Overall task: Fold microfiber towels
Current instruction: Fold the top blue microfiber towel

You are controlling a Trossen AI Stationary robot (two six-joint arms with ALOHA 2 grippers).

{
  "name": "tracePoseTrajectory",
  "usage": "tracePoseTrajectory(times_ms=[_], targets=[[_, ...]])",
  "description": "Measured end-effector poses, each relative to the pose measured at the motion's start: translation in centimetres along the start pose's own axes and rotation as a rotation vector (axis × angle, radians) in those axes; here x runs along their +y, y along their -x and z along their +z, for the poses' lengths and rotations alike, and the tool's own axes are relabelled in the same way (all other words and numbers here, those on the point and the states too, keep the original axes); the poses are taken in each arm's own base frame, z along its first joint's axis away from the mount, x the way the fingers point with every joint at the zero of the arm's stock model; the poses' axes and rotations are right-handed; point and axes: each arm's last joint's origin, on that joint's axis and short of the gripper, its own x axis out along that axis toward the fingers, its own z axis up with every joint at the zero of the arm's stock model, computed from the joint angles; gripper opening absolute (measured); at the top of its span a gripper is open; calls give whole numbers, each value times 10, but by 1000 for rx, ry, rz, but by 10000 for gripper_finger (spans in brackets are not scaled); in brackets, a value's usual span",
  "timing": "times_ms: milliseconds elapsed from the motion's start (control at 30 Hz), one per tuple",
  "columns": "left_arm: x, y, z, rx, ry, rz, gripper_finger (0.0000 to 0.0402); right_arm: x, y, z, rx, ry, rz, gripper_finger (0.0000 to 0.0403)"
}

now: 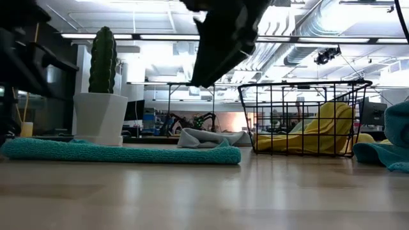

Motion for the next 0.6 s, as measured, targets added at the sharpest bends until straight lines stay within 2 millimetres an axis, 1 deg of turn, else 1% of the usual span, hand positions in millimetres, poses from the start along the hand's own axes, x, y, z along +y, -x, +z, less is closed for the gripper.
tracePoseTrajectory(times_ms=[100, 300, 400, 600], targets=[[-8, 0, -2, 37, -46, -83, 134, 13, 5, -7, 2, 27, 46, 177], [-14, -16, -12, 92, -127, -6, 134, 29, 8, -24, -1, 54, 61, 177], [-17, -27, -17, 126, -152, 24, 134, 33, 9, -26, -4, 61, 66, 177], [-28, -44, -30, 236, -199, -17, 133, 33, 9, -24, -27, 71, 62, 177]])
